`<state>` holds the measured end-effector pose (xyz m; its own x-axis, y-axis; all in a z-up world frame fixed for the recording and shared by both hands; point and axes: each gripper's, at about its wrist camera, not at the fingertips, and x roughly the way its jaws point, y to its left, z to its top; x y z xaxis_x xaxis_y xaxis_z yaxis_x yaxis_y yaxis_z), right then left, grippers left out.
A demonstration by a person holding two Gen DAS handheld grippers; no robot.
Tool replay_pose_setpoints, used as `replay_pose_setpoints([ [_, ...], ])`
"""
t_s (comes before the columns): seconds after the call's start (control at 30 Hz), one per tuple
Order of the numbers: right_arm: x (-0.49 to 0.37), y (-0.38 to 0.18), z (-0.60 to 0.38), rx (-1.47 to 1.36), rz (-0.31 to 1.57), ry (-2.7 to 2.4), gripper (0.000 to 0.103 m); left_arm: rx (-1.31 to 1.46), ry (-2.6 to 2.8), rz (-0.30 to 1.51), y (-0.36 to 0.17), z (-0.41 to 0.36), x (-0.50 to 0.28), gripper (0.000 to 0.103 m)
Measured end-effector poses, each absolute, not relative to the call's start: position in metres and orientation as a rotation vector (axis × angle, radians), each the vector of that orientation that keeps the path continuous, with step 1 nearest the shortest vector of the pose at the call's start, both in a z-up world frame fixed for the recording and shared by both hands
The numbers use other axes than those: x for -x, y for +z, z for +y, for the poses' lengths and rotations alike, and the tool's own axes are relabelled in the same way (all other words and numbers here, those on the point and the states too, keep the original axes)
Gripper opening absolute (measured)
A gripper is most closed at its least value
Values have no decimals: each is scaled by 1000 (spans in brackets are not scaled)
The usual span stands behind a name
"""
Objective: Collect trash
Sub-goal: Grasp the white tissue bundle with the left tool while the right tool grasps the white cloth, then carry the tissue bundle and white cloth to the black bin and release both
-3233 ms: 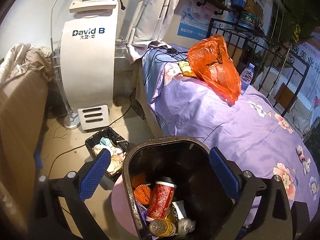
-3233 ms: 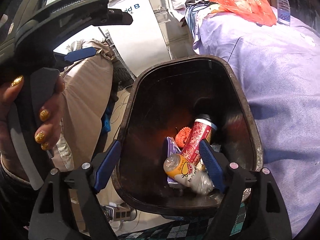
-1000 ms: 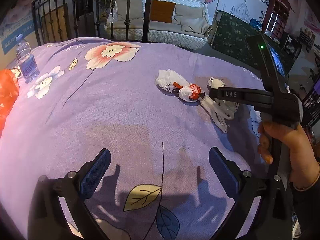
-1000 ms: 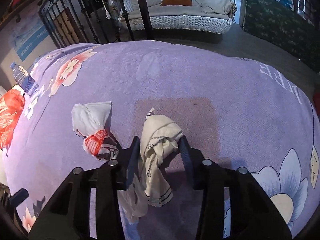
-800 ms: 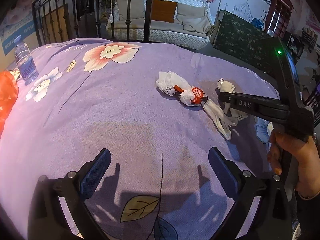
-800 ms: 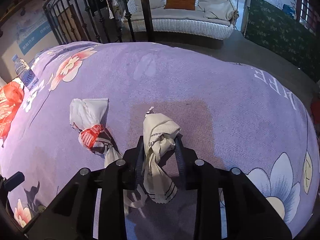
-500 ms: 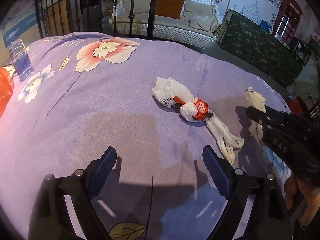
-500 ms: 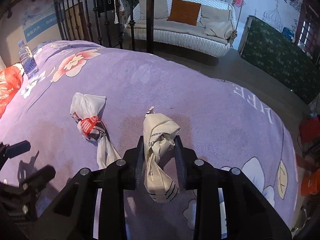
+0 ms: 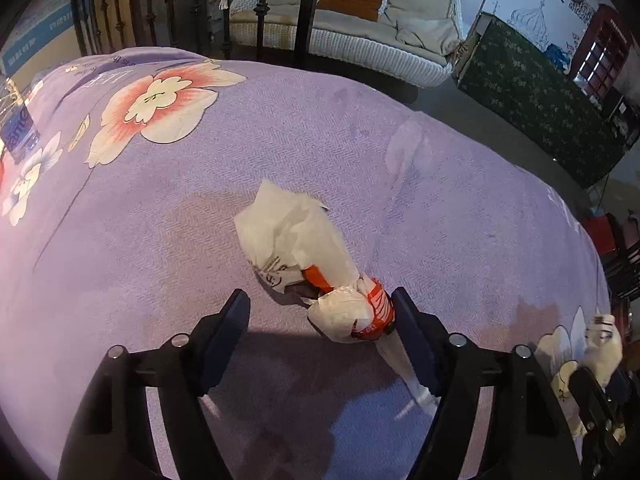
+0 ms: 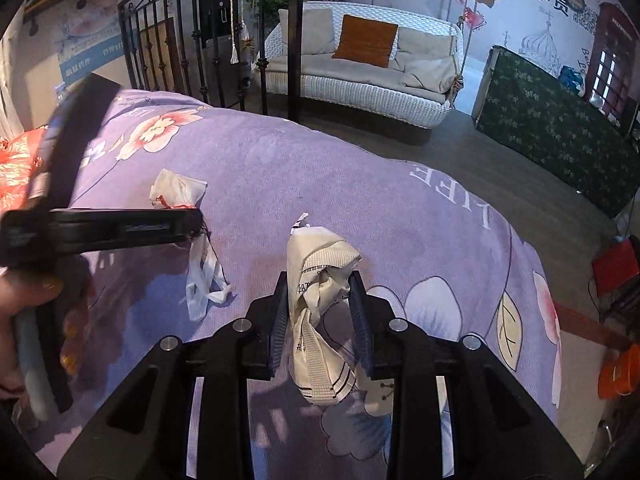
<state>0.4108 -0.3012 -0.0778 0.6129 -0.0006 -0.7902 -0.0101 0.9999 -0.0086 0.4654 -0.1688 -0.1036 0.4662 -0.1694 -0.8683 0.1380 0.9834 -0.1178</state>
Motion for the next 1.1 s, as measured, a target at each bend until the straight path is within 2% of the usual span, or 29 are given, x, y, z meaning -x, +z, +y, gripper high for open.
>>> replay_pose_setpoints([
  [0.07,-409,-78,-303,-3,911,11,30,20,-177,1063,-102,-174,-467,70],
  [0.13,-405,-77,-306,-19,910,19,30,-1,-164,1049,-102,-179,-467,59],
  [0.2,-402,-76,-304,-14,901,24,30,-81,-146,1036,-105,-189,-467,42],
  [0.3,-400,-73,-303,2,883,24,30,-166,-159,1002,-104,-199,-459,29],
  [0.5,-394,-68,-305,12,861,20,30,-150,-224,986,-96,-186,-434,24],
  [1.1,-323,-28,-260,-57,806,148,30,-58,-354,832,-27,-85,-301,24],
])
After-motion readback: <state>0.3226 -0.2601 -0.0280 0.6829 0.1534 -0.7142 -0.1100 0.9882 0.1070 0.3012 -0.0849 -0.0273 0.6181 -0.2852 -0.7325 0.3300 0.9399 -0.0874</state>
